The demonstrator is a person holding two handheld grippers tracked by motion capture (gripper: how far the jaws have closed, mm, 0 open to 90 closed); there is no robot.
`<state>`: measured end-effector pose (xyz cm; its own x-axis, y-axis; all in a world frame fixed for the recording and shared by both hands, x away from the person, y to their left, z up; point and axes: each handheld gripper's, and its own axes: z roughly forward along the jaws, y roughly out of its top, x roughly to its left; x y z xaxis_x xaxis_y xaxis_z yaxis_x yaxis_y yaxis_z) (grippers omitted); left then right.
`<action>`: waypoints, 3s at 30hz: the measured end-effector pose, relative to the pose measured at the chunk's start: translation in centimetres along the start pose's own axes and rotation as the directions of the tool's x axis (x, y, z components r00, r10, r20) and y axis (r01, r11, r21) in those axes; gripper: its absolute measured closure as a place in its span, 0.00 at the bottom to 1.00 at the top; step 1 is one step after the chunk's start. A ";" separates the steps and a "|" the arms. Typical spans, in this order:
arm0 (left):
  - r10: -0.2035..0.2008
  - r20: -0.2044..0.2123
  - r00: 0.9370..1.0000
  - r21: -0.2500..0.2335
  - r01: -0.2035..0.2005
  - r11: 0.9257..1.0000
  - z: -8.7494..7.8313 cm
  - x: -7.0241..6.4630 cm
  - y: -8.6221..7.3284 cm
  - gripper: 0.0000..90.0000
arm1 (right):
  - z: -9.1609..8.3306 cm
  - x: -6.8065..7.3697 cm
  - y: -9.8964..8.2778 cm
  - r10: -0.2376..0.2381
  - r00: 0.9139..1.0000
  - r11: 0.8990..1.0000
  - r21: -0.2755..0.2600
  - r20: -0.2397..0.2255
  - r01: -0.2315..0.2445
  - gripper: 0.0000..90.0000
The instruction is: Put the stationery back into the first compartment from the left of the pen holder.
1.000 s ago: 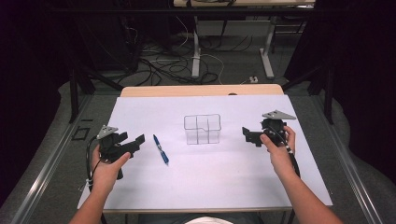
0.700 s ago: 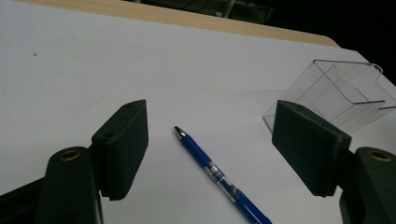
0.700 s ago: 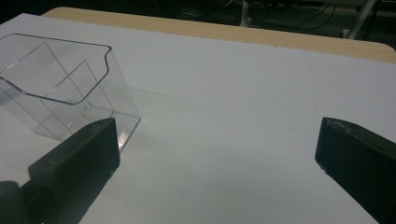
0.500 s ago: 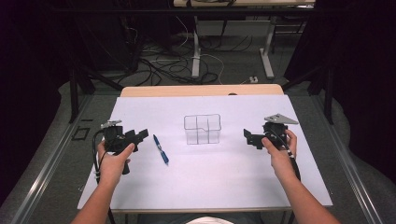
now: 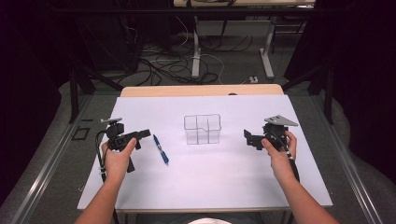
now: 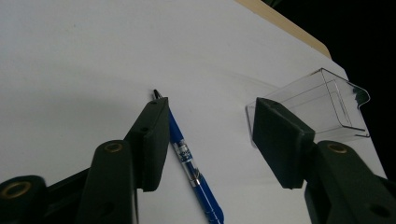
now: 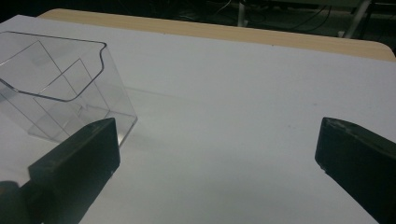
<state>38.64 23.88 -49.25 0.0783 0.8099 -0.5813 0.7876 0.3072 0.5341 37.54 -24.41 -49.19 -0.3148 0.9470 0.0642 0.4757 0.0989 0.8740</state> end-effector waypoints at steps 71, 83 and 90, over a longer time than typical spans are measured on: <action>-0.231 -0.201 0.952 0.176 0.267 0.947 8.1 1.4 0.9 0.78 | 0.7 -0.6 -0.6 0.008 1.000 0.999 0.037 -0.027 -0.007 0.00; -0.239 -0.226 0.944 0.164 0.279 0.946 8.2 1.2 0.9 0.86 | 0.7 -0.7 -0.7 0.010 1.000 0.999 0.038 -0.027 -0.009 0.00; -0.262 -0.222 0.939 0.152 0.298 0.942 8.2 1.3 0.8 0.89 | 0.8 -0.7 -0.7 0.002 1.000 0.999 0.040 -0.028 -0.001 0.00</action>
<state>44.44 21.06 -54.59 -0.2679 0.7912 -0.5497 0.8584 0.4552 0.2367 38.05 -24.87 -50.27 -0.3368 0.9383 0.0790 0.5087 0.1107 0.8538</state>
